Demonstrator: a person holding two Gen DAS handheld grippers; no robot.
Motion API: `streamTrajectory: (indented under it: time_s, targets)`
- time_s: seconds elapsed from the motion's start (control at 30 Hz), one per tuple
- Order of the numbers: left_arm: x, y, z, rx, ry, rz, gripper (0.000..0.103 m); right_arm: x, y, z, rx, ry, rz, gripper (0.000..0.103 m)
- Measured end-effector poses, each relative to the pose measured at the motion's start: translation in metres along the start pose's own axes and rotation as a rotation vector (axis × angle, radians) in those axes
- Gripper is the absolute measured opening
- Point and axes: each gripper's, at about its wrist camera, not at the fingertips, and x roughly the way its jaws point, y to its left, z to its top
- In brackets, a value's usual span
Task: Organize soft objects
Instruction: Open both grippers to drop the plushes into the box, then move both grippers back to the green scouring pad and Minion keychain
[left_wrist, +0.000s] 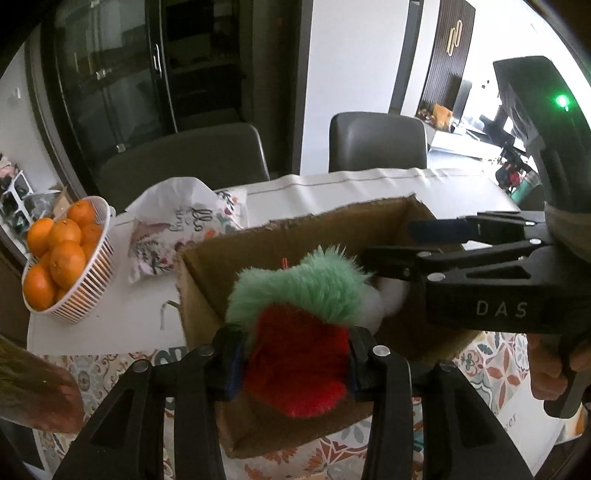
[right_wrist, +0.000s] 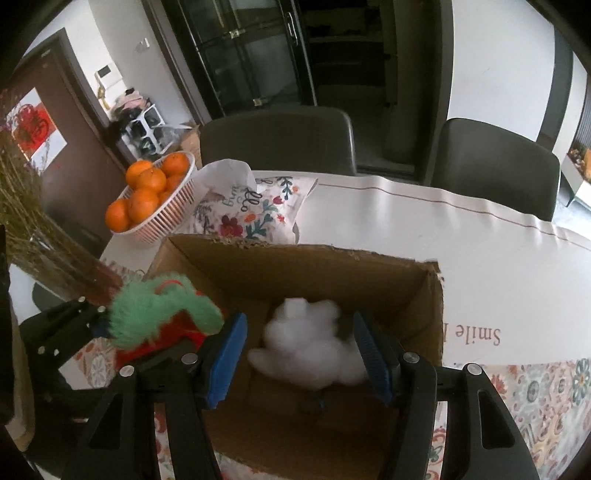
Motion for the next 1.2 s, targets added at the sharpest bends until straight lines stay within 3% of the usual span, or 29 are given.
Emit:
streamTrajectory:
  time_s: [0.1, 0.2, 0.47, 0.83, 1.2]
  targets:
    - [0.001, 0.001, 0.001, -0.013, 0.008, 0.003, 0.059, -0.002, -0.003, -0.001, 0.015, -0.003, -0.017, 0.064]
    - [-0.003, 0.000, 0.000, -0.018, 0.000, 0.029, 0.063, -0.008, -0.007, -0.005, 0.032, 0.000, -0.050, 0.064]
    - [-0.028, -0.007, -0.014, -0.050, 0.003, 0.078, 0.068, -0.037, -0.007, -0.026, 0.064, -0.021, -0.107, 0.064]
    - [-0.069, -0.017, -0.045, -0.088, 0.006, 0.112, 0.071, -0.079, 0.015, -0.058, 0.039, -0.055, -0.159, 0.075]
    - [-0.094, -0.034, -0.081, -0.053, 0.039, 0.117, 0.075, -0.093, 0.028, -0.102, 0.029, 0.004, -0.136, 0.080]
